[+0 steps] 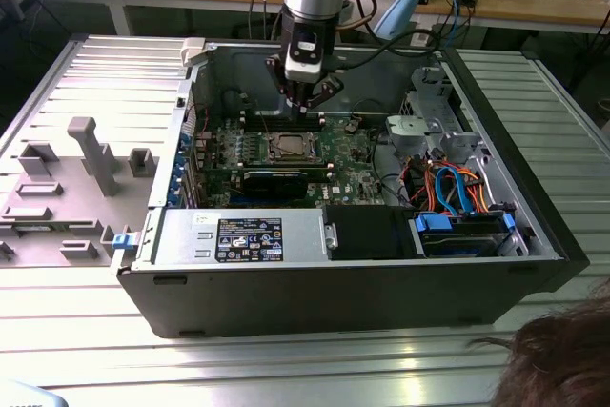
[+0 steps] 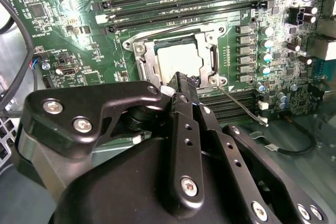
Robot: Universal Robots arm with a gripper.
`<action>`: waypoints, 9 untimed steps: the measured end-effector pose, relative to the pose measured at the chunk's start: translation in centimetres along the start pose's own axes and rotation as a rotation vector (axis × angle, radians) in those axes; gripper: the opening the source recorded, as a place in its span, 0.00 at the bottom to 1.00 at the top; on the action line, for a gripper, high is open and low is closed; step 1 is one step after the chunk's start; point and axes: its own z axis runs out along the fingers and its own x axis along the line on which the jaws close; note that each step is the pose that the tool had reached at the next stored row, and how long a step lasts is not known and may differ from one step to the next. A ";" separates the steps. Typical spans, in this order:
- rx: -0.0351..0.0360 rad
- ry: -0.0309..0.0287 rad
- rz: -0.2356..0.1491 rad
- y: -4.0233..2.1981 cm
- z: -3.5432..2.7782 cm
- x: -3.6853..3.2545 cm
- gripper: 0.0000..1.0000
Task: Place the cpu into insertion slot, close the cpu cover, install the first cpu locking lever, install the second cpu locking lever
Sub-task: 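Install the first cpu locking lever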
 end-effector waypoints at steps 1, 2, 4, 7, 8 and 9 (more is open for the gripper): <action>0.0001 -0.0003 -0.003 0.00 0.00 0.00 0.11; 0.0001 -0.0007 -0.008 0.00 0.00 0.00 0.11; 0.0000 -0.0013 -0.014 0.00 0.00 0.00 0.11; 0.0000 -0.0021 -0.024 0.00 0.00 0.00 0.11; 0.0000 -0.0023 -0.027 0.00 0.00 0.00 0.11; 0.0001 -0.0026 -0.031 0.00 0.00 0.00 0.11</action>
